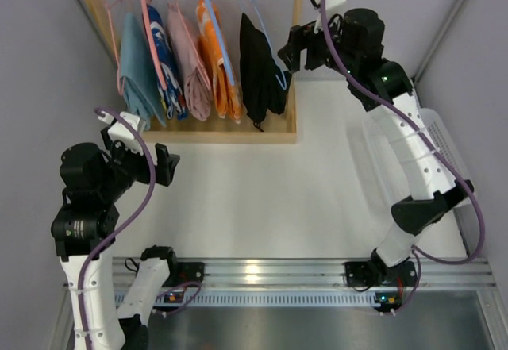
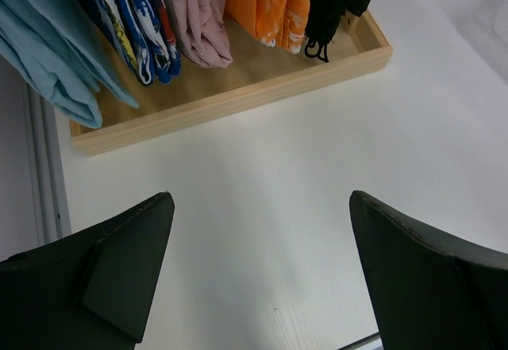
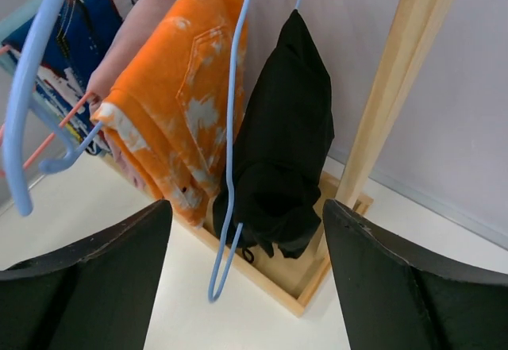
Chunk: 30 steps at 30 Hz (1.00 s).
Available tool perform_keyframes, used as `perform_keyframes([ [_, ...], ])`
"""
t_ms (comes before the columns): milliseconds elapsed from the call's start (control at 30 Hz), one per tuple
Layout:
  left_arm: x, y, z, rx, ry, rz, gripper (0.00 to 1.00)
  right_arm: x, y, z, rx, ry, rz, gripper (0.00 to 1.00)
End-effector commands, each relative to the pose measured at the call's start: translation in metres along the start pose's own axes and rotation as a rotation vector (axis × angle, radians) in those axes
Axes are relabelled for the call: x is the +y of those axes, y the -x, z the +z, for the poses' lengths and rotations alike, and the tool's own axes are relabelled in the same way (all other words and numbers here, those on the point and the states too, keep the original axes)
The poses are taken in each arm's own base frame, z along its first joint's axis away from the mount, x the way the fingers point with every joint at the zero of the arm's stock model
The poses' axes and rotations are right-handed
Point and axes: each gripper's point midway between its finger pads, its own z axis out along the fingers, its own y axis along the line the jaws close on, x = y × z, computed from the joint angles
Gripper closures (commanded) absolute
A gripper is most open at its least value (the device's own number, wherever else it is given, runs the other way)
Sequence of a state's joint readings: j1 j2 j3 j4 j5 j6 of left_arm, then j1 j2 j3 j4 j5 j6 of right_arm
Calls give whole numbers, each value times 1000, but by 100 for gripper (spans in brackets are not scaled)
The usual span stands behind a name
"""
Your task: Remove the trousers from the hanger
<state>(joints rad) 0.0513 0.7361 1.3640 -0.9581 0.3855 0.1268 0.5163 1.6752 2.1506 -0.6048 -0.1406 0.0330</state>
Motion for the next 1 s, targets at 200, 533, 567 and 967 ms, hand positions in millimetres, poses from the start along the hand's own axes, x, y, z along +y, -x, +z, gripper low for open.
perform_keyframes([
  [200,-7,8,-6,-40,-19,-18,2,18,27,42,-122,0,3,26],
  [533,-4,5,-6,-36,-1,-13,1,23,-26,88,-15,1,5,36],
  [567,-4,5,-6,-36,1,-13,1,24,-28,89,-11,9,7,37],
  [967,-5,4,-4,-28,-11,-32,1,19,-34,97,-5,-12,17,95],
])
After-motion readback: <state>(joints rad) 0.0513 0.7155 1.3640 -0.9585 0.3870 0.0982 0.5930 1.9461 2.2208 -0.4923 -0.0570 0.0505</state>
